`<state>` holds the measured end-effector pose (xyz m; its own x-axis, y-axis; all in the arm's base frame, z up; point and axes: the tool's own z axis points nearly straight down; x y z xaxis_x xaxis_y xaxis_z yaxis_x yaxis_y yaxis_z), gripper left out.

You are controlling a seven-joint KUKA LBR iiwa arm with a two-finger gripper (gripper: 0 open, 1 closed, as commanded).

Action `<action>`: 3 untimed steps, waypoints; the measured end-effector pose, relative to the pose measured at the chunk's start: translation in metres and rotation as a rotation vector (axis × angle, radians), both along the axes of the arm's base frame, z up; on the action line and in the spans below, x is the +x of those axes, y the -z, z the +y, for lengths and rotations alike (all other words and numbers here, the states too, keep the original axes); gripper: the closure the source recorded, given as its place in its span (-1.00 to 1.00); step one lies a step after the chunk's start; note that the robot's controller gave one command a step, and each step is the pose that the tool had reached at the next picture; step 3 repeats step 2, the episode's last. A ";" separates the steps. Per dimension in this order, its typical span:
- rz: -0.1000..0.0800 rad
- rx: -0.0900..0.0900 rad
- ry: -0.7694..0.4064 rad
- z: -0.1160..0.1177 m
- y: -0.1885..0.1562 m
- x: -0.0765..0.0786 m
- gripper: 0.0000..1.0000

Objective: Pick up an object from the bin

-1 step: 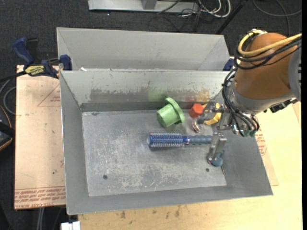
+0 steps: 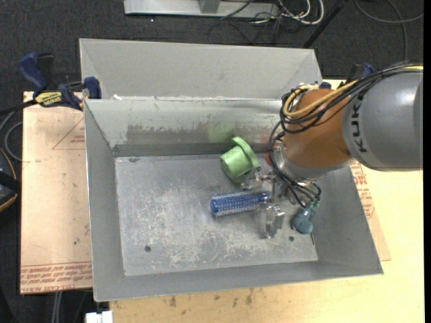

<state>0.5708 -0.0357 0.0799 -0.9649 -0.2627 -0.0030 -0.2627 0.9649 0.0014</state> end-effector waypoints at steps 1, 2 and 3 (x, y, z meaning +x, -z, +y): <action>0.001 -0.001 -0.001 0.000 -0.001 0.000 1.00; -0.006 -0.002 -0.036 0.001 -0.128 -0.019 1.00; -0.006 -0.002 -0.036 0.001 -0.128 -0.019 1.00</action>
Offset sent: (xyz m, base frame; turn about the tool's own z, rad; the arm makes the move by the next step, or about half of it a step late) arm 0.0000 0.0000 0.0000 0.0000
